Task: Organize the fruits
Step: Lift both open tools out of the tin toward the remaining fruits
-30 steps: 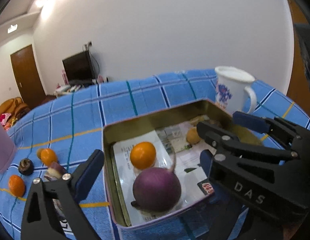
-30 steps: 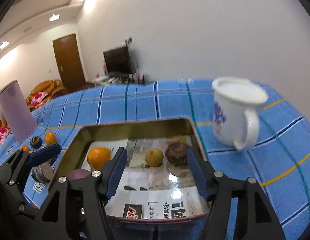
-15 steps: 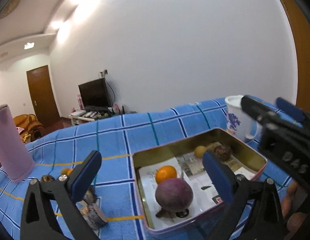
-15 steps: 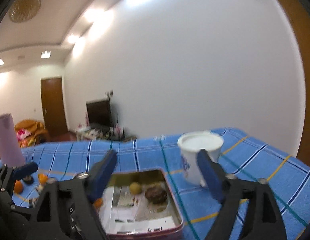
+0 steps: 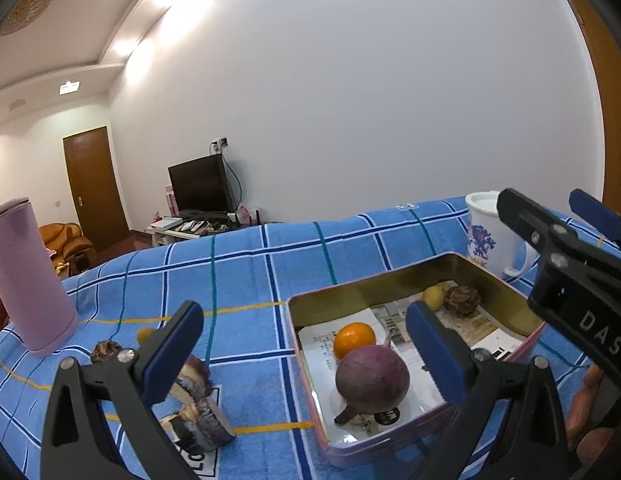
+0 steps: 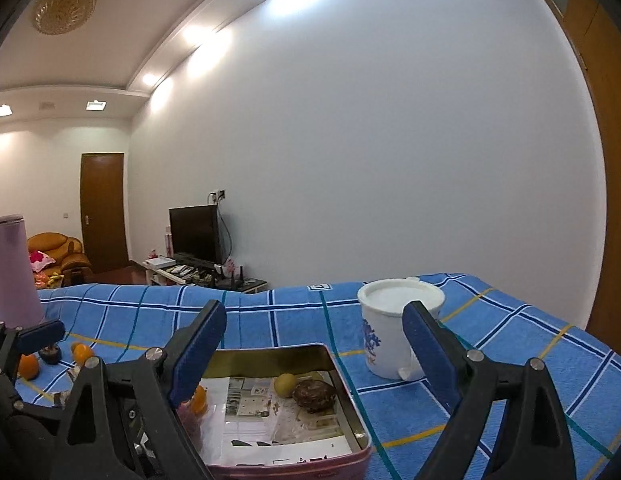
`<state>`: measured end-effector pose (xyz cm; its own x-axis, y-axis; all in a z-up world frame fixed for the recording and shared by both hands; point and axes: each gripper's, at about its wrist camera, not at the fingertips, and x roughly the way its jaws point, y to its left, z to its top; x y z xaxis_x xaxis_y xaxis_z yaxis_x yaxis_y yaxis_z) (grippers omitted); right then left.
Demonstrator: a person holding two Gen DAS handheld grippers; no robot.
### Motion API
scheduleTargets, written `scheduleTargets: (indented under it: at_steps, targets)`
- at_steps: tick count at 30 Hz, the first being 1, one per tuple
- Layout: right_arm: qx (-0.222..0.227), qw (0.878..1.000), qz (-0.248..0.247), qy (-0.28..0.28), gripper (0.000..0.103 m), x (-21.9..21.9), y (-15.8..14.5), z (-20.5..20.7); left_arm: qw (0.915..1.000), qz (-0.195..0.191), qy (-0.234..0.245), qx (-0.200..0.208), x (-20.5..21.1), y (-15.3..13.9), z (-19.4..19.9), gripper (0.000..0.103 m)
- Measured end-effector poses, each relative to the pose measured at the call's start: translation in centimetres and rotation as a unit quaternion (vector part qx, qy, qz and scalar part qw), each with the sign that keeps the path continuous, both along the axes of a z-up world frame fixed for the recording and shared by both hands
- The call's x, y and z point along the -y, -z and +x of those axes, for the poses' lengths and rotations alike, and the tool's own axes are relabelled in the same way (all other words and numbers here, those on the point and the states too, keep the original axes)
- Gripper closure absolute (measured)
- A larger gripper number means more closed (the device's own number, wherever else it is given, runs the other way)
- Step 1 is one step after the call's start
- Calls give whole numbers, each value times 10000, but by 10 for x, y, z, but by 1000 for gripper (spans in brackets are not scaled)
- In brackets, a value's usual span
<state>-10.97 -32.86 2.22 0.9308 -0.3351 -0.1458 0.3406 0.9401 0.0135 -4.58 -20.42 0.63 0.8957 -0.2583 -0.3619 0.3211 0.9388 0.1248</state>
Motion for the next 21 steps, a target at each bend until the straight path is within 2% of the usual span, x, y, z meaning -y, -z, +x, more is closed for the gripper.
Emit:
scheduleTargets:
  at_steps: [8,12,21]
  targets:
    - [-275,9996,37,-1,12,-3,3,8,10000,53,-67,-43,-12,0,-4,0]
    - [-411,9989,224,-26,12,-2,5,12,9999,105,-77,-15,-19,0,-7,0]
    - [-483,9982,320,-142,12,-15,8,11,9996,226,-140,30,-34,0,-10,0]
